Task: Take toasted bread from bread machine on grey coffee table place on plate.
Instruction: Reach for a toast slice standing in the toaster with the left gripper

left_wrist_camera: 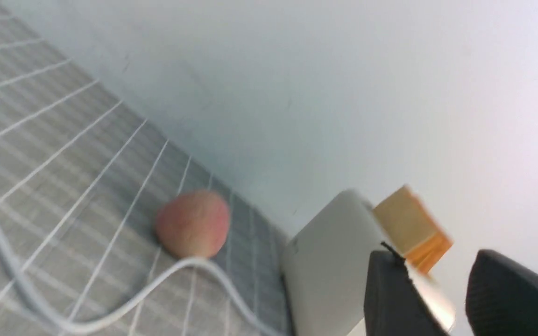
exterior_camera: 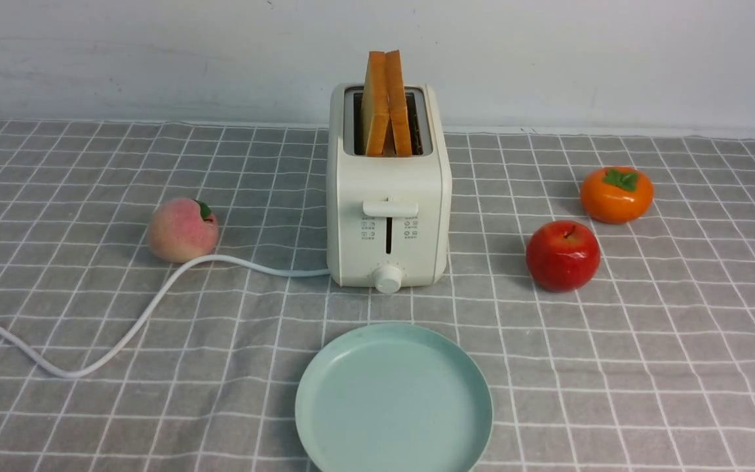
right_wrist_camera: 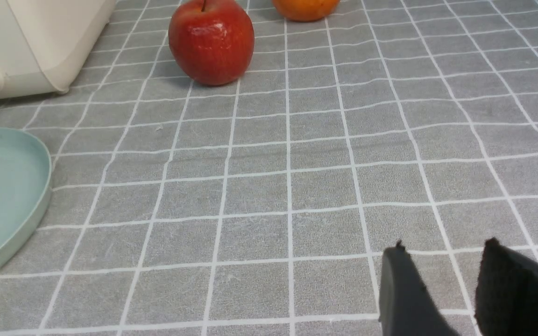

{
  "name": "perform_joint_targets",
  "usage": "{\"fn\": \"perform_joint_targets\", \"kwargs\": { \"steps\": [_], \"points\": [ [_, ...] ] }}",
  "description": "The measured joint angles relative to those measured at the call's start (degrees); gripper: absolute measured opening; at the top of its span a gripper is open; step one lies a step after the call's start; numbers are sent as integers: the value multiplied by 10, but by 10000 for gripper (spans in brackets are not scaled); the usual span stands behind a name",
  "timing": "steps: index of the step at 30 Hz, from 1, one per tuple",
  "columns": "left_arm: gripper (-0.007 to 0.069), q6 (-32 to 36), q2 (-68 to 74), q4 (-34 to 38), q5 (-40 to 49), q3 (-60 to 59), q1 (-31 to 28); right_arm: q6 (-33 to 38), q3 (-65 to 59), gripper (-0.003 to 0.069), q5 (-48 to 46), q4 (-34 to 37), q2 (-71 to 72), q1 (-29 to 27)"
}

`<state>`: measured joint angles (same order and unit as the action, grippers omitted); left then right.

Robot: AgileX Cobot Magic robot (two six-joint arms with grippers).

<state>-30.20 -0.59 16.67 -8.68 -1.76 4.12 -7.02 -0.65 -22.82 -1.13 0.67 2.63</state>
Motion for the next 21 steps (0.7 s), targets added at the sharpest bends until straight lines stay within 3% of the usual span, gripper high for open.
{"fn": "perform_joint_targets", "kwargs": {
  "steps": [3, 4, 7, 11, 14, 17, 18, 19, 21],
  "points": [
    [188, -4, 0, 20, -51, 0, 0, 0, -1, 239, 3, 5, 0, 0],
    [113, -14, 0, 26, -80, 2, 0, -8, -3, 239, 22, 35, 0, 0],
    [-14, -38, 9, 17, -85, 41, 0, -47, -8, 239, 77, 128, 0, 0],
    [-14, -45, 46, -51, -53, 140, 0, -92, -8, 239, 156, 252, 0, 0],
    [-14, -47, 102, -103, 60, 240, 0, -102, -8, 239, 207, 320, 0, 0],
    [-14, -47, 166, -116, 224, 325, 0, -102, -8, 239, 228, 337, 0, 0],
    [-14, -46, 177, -117, 237, 331, 0, -103, -8, 239, 232, 338, 0, 0],
    [-14, -34, 228, -120, 352, 376, 0, -103, -8, 239, 235, 341, 0, 0],
    [-14, -23, 269, -120, 411, 398, 0, -104, -8, 239, 236, 346, 0, 0]
  ]
}}
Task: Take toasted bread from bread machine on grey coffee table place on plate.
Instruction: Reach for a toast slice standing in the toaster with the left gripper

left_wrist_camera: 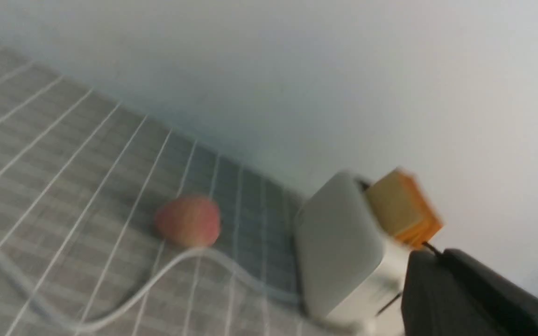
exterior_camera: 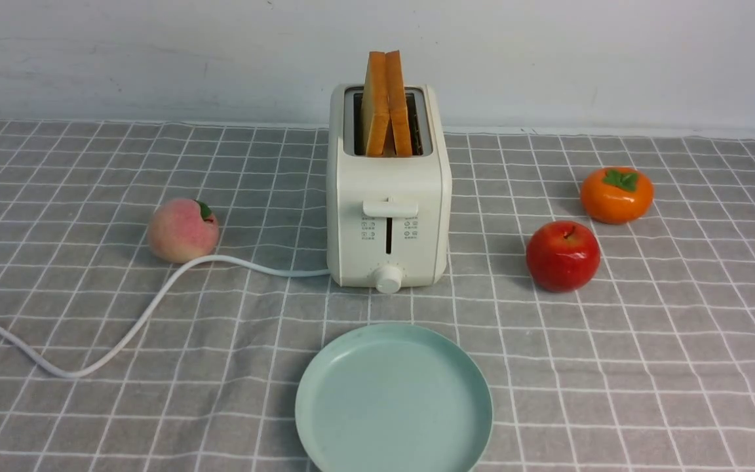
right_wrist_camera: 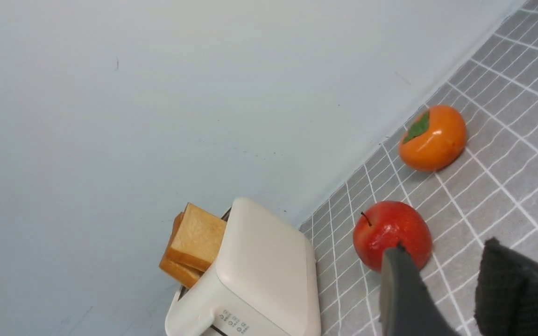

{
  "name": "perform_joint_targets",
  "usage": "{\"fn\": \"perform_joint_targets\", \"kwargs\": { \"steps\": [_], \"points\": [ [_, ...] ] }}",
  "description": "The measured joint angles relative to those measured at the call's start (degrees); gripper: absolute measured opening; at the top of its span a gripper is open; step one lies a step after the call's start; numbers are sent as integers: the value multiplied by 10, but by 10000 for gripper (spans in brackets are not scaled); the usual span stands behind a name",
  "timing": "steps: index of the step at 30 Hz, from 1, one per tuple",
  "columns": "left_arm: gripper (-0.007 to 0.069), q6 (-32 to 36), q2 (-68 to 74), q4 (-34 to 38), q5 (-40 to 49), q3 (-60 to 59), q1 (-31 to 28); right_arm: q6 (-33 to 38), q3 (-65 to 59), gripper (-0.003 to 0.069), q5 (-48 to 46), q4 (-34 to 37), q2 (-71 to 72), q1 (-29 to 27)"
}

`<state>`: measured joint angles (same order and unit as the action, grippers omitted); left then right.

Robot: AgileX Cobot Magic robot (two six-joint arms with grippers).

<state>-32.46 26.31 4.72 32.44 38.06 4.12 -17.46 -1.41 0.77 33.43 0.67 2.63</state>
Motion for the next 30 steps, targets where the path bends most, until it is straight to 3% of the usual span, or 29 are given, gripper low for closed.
{"fn": "perform_joint_targets", "kwargs": {
  "steps": [3, 6, 11, 14, 17, 20, 21, 23, 24, 30],
  "points": [
    [-14, 68, 124, 25, 144, 52, 0, -2, 1, 239, 23, 9, 0, 0],
    [-14, 141, 193, 69, 163, 63, 0, -1, 33, 239, -14, 9, 0, 0],
    [-14, 227, 288, 146, 114, 73, 0, 36, 167, 239, -114, -32, -54, 0],
    [-14, 303, 370, 217, 91, 120, 7, 56, 312, 239, -280, -85, -194, 0],
    [-14, 333, 418, 238, 84, 169, 37, 75, 403, 237, -416, -123, -293, 0],
    [-14, 345, 477, 248, 83, 241, 79, 115, 486, 162, -563, -166, -398, 0],
    [-14, 346, 477, 248, 83, 241, 79, 118, 486, 162, -563, -168, -403, 0],
    [-14, 354, 533, 250, 83, 313, 107, 144, 501, 29, -611, -179, -452, 0],
    [-14, 360, 550, 250, 81, 334, 113, 150, 501, 4, -617, -179, -460, 0],
    [-1, 434, 667, 250, 30, 472, 152, 163, 491, -17, -612, -176, -472, 0]
  ]
}}
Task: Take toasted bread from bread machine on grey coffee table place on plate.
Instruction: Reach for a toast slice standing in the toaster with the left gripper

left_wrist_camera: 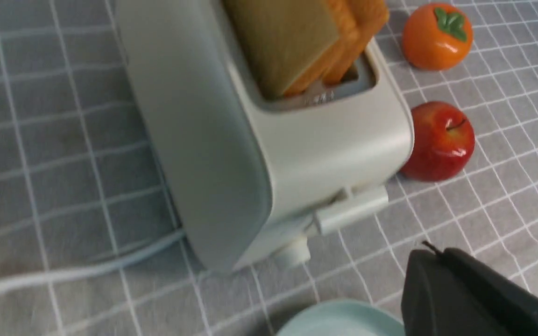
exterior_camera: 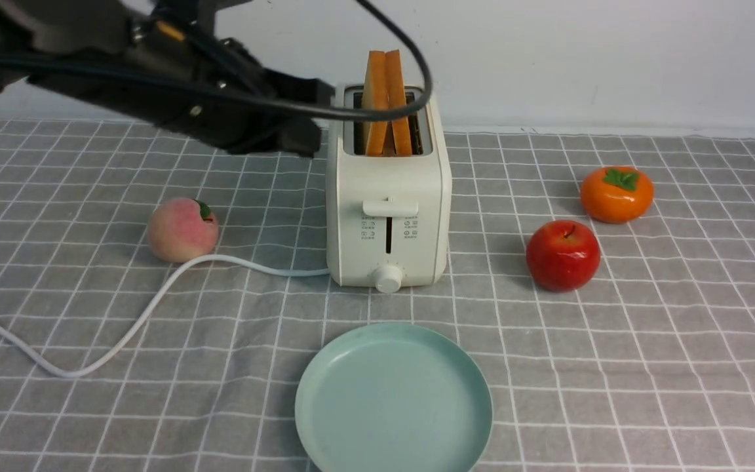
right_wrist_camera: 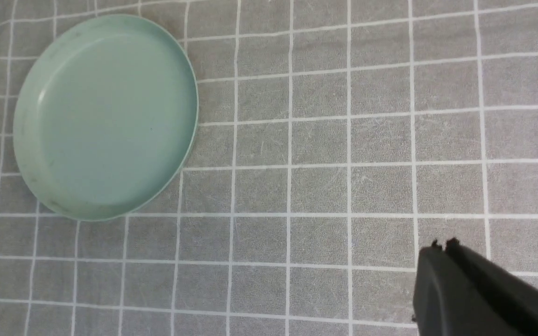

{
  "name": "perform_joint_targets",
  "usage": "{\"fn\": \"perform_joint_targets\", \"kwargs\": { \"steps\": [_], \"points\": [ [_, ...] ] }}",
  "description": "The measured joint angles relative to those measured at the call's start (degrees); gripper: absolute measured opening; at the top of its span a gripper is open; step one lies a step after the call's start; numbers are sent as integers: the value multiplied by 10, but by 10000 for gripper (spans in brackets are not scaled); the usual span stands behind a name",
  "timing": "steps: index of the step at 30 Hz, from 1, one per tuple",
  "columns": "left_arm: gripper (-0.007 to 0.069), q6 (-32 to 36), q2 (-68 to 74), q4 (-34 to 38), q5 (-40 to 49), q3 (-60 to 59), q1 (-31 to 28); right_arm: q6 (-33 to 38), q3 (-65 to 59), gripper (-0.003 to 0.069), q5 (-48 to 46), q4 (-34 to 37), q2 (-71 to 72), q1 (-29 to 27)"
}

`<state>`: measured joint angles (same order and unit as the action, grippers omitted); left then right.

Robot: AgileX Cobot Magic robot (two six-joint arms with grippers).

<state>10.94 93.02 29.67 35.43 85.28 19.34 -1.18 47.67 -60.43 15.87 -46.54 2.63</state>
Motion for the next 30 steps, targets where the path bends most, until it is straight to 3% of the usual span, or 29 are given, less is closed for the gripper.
{"fn": "perform_joint_targets", "kwargs": {
  "steps": [5, 12, 16, 19, 23, 24, 27, 30],
  "points": [
    [94, 58, 67, 0, -54, 48, 26, 0, -10, -16, 11, 9, 0, 0],
    [407, 92, 145, 9, -175, 60, 39, 1, -10, -14, 18, 21, 0, 0],
    [466, 94, 170, 10, -218, 61, 39, 1, -10, -11, 20, 23, 0, 0],
    [463, 95, 180, 11, -233, 61, 39, 1, -10, -9, 20, 25, 0, 0],
    [379, 95, 190, 12, -249, 61, 39, 1, -10, -8, 20, 25, 0, 0],
    [281, 95, 190, 12, -251, 61, 39, 1, -10, -6, 20, 25, 0, 0],
    [92, 95, 188, 12, -251, 61, 39, 1, -10, -4, 20, 25, 0, 0],
    [27, 95, 177, 12, -248, 61, 39, 1, -10, -2, 19, 25, 0, 0]
  ]
}}
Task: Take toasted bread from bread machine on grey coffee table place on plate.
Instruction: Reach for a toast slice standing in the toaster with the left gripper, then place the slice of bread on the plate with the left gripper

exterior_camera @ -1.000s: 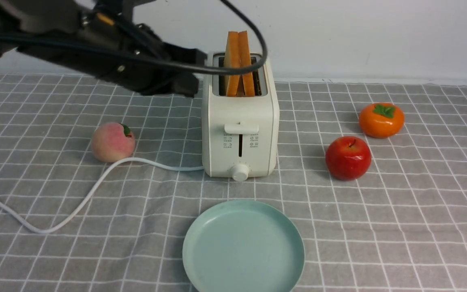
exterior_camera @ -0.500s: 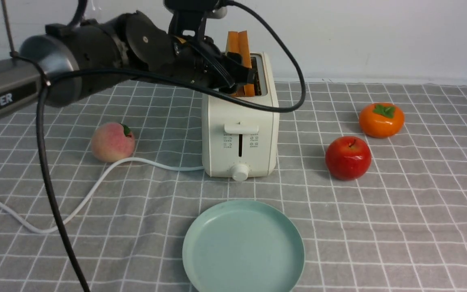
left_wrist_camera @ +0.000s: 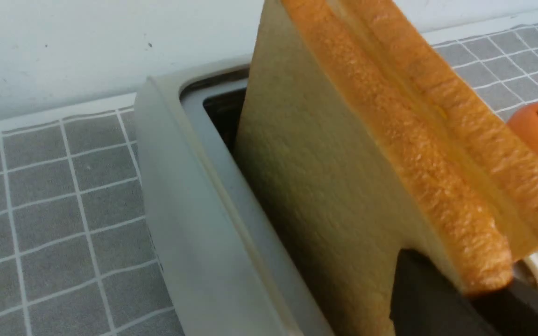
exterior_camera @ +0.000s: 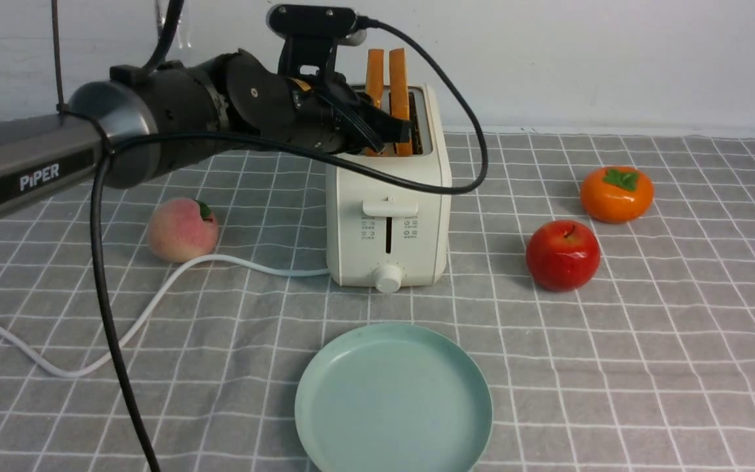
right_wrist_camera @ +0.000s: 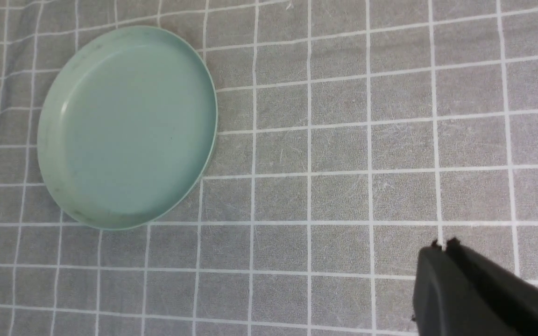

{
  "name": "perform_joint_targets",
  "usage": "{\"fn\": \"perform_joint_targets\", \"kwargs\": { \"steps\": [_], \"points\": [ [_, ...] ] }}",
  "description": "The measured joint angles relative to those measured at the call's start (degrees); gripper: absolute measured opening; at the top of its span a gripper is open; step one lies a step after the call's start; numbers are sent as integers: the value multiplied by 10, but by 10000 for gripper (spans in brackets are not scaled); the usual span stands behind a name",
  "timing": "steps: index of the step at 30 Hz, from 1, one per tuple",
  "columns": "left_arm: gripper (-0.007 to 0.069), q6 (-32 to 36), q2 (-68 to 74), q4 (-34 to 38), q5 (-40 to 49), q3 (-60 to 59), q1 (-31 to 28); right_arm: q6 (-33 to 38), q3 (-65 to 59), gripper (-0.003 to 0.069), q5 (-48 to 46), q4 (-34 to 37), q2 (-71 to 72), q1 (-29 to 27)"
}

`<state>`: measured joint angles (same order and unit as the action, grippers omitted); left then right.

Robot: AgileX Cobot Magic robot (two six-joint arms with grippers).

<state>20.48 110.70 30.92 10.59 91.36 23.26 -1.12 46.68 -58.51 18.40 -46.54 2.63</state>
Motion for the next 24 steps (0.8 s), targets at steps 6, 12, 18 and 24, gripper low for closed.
{"fn": "perform_joint_targets", "kwargs": {
  "steps": [6, 12, 18, 24],
  "points": [
    [28, 0, -57, -2, 26, 0, -1, 0, 0, 1, -2, 2, 0, 0],
    [28, -1, -150, -5, 115, 0, -1, 2, 0, 3, -2, 4, 0, 0],
    [28, -43, -251, -9, 231, 1, -1, 5, 0, 4, -3, 4, 0, 0],
    [28, -58, -283, -5, 387, -23, -1, 28, 0, 11, -3, 10, 0, 0]
  ]
}}
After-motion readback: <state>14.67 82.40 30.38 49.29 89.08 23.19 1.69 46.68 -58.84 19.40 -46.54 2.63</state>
